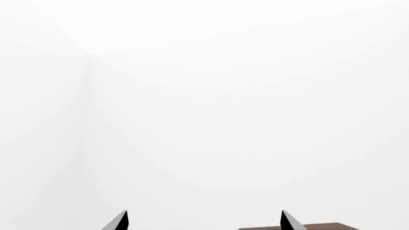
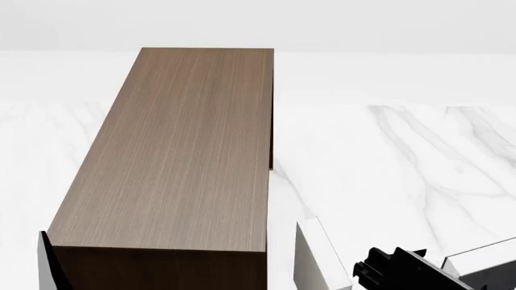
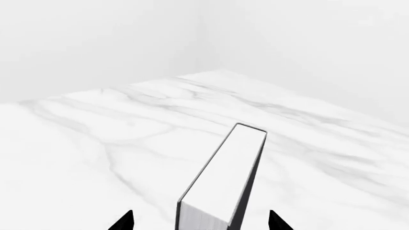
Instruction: Pick up the book in the middle and place it on the cabinet shelf.
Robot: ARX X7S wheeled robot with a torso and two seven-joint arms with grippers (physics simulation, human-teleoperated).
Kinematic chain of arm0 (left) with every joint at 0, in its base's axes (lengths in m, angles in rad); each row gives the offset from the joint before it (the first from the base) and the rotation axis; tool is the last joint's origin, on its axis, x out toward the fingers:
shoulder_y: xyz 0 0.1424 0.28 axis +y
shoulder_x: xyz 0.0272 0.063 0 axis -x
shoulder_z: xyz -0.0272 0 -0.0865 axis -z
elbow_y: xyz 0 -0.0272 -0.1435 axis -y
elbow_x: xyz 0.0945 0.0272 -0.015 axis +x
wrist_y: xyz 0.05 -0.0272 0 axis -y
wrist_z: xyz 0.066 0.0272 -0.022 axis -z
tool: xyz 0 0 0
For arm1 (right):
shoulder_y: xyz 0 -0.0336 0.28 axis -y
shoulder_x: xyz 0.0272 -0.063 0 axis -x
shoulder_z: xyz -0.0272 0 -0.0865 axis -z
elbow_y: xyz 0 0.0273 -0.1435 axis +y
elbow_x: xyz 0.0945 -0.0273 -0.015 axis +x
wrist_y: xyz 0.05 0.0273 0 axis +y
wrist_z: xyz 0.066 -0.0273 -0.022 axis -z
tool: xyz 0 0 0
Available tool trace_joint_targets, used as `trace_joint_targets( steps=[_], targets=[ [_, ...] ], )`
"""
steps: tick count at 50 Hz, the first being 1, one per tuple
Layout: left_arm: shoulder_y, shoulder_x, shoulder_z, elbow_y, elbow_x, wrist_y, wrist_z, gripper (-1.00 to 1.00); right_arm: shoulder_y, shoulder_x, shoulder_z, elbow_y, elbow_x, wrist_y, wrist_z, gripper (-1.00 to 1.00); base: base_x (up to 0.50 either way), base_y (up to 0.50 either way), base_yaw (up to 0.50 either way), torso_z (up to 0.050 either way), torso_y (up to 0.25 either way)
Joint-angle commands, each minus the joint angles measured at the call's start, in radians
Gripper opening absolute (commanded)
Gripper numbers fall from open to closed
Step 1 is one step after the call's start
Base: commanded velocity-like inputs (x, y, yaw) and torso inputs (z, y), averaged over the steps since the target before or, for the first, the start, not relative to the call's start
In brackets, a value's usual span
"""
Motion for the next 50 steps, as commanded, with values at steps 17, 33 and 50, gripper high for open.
trace_joint_targets(
  steps=[17,33,50],
  targets=[
    [-0.001,0.01,-0.012,-0.007,0.007,0.01,0.012,1.0,0.04,-0.015,0.003,0.144,-0.021,-0.081,-0.014,1.0,0.0,0.0,0.0,0.0,0.0],
    [-0.005,0.006,-0.008,-0.01,0.006,0.009,0.005,1.0,0.077,-0.024,-0.016,0.267,-0.03,-0.15,-0.028,1.0,0.0,0.0,0.0,0.0,0.0],
    [-0.007,0.002,-0.004,-0.004,0.003,-0.003,0.0,1.0,0.109,-0.024,-0.006,0.343,-0.017,-0.189,-0.014,-1.0,0.0,0.0,0.0,0.0,0.0]
  ],
)
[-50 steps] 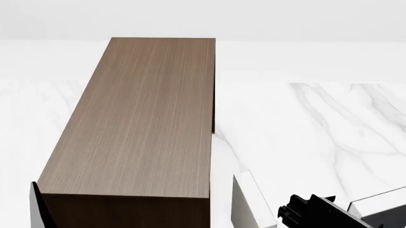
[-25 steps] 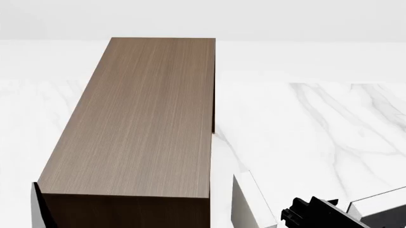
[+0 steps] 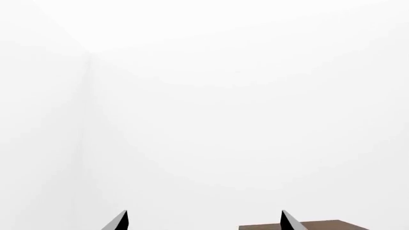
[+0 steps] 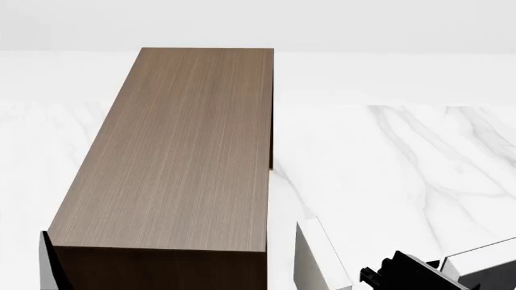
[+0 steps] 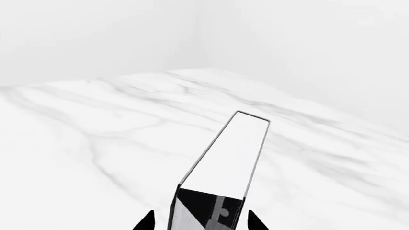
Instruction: Pick up the book in the middle and place it on the cabinet shelf.
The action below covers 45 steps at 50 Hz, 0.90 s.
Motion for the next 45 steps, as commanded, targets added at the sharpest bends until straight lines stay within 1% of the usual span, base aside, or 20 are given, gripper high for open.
trace_joint_targets(
  steps=[1,6,15,20,23,32,39,45],
  targets=[
    [-0.001,0.016,-0.019,0.002,0.008,0.005,0.019,1.0,0.017,-0.017,0.026,0.036,-0.004,-0.019,-0.019,-1.0,0.0,0.0,0.0,0.0,0.0],
    [0.0,0.014,-0.016,0.001,0.009,0.006,0.018,1.0,0.011,-0.014,0.021,0.011,0.016,-0.058,-0.069,-1.0,0.0,0.0,0.0,0.0,0.0],
    [0.002,0.011,-0.01,0.0,0.01,0.009,0.016,1.0,-0.001,0.0,-0.009,-0.051,0.021,-0.053,-0.121,-1.0,0.0,0.0,0.0,0.0,0.0],
    [0.001,0.009,-0.01,-0.002,0.01,0.012,0.013,1.0,-0.011,0.026,-0.044,-0.135,0.014,-0.015,-0.161,-1.0,0.0,0.0,0.0,0.0,0.0],
    [0.0,0.008,-0.009,-0.006,0.008,0.014,0.012,1.0,-0.023,0.031,-0.031,-0.15,0.032,-0.072,-0.182,-1.0,0.0,0.0,0.0,0.0,0.003],
    [0.001,0.005,-0.007,-0.001,0.007,0.01,0.009,1.0,-0.023,0.086,-0.009,-0.297,0.014,-0.021,-0.116,-1.0,0.0,0.0,0.0,0.0,0.001],
    [-0.001,0.003,-0.006,0.0,0.006,0.006,0.007,1.0,-0.029,0.163,0.008,-0.525,-0.047,0.07,-0.029,-1.0,0.0,0.0,0.0,0.0,0.003],
    [-0.005,0.002,-0.007,-0.001,0.004,0.003,0.004,1.0,-0.036,0.182,0.033,-0.597,-0.056,0.131,0.018,-1.0,0.0,0.0,0.0,0.0,0.0]
  ],
)
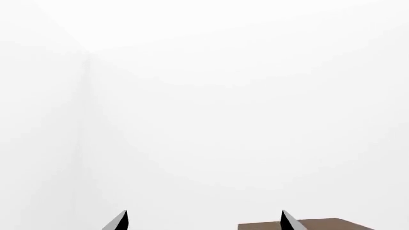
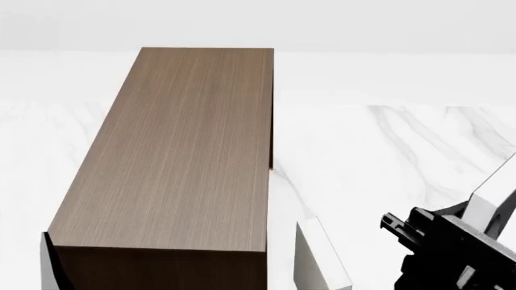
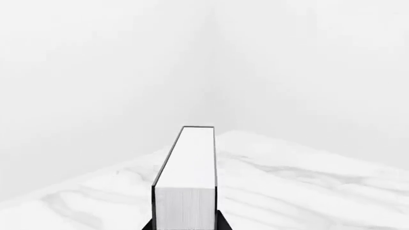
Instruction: Pick up the book in the middle and place it on the cabinet shelf.
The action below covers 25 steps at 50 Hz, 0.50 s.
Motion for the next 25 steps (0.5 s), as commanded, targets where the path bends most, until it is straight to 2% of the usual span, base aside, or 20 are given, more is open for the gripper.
trace_joint_targets(
  steps=[1,10,25],
  targets=[
    [-0.004,0.016,-0.022,-0.001,0.007,0.005,0.018,1.0,-0.004,0.048,0.046,-0.221,-0.109,0.104,0.062,-1.0,0.0,0.0,0.0,0.0,0.0],
    [-0.005,0.013,-0.022,0.0,0.006,0.003,0.013,1.0,0.004,0.102,0.027,-0.399,-0.16,0.182,0.075,-1.0,0.0,0.0,0.0,0.0,0.002],
    [-0.004,0.01,-0.017,0.002,0.009,0.003,0.008,1.0,0.156,0.225,-0.015,-0.658,-0.173,0.309,-0.059,-1.0,0.0,0.0,0.0,0.0,0.001]
  ],
)
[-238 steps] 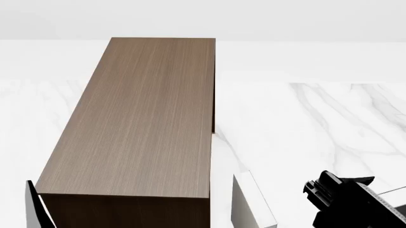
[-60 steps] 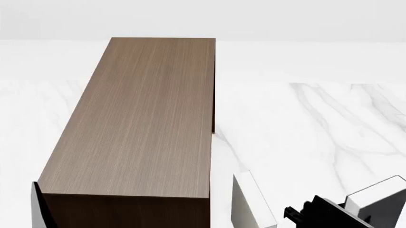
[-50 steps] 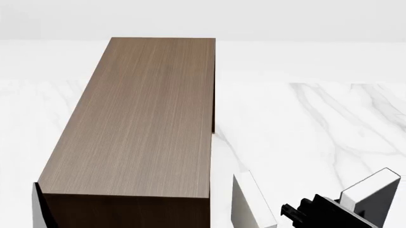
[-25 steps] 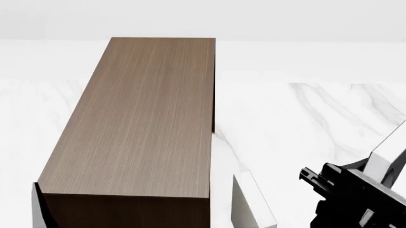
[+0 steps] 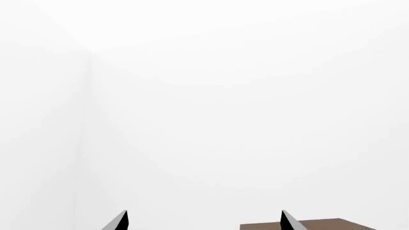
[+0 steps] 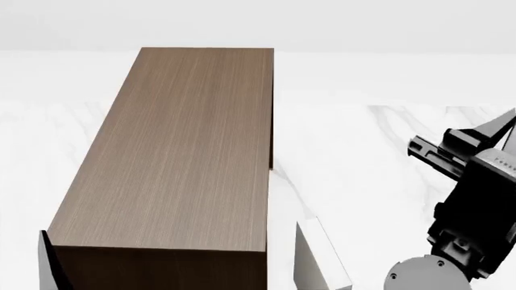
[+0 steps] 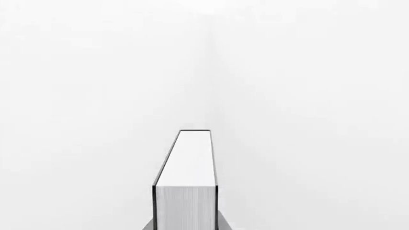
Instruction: Pick up the book in the middle and place it on the cabinet shelf.
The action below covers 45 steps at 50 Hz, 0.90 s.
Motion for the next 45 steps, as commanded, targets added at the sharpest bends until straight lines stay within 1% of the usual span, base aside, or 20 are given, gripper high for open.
trace_joint_targets(
  steps=[1,8,15,21,24,26,45],
  targets=[
    [0.001,0.016,-0.019,0.001,0.012,0.009,0.018,1.0,0.101,0.072,-0.006,-0.21,-0.097,0.092,-0.084,-1.0,0.0,0.0,0.0,0.0,0.0],
    [0.003,0.014,-0.017,0.003,0.013,0.01,0.016,1.0,0.155,0.097,0.004,-0.27,-0.079,0.142,-0.118,-1.0,0.0,0.0,0.0,0.0,0.001],
    [0.004,0.011,-0.014,0.005,0.014,0.011,0.015,1.0,0.204,0.086,0.023,-0.276,-0.022,0.155,-0.153,-1.0,0.0,0.0,0.0,0.0,0.001],
    [0.003,0.009,-0.012,0.005,0.013,0.01,0.014,1.0,0.233,0.059,0.036,-0.261,0.053,0.154,-0.195,-1.0,0.0,0.0,0.0,0.0,0.0],
    [0.003,0.007,-0.011,0.005,0.013,0.011,0.014,1.0,0.24,0.022,0.062,-0.242,0.154,0.158,-0.235,-1.0,0.0,0.0,0.0,0.0,0.0],
    [0.002,0.007,-0.01,0.003,0.011,0.011,0.013,1.0,0.244,0.008,0.059,-0.236,0.183,0.157,-0.254,-1.0,0.0,0.0,0.0,0.0,0.005],
    [0.001,0.002,-0.004,-0.001,0.01,0.014,0.007,1.0,0.284,-0.065,0.002,-0.273,0.349,0.2,-0.362,-1.0,0.0,0.0,0.0,0.0,0.001]
  ],
)
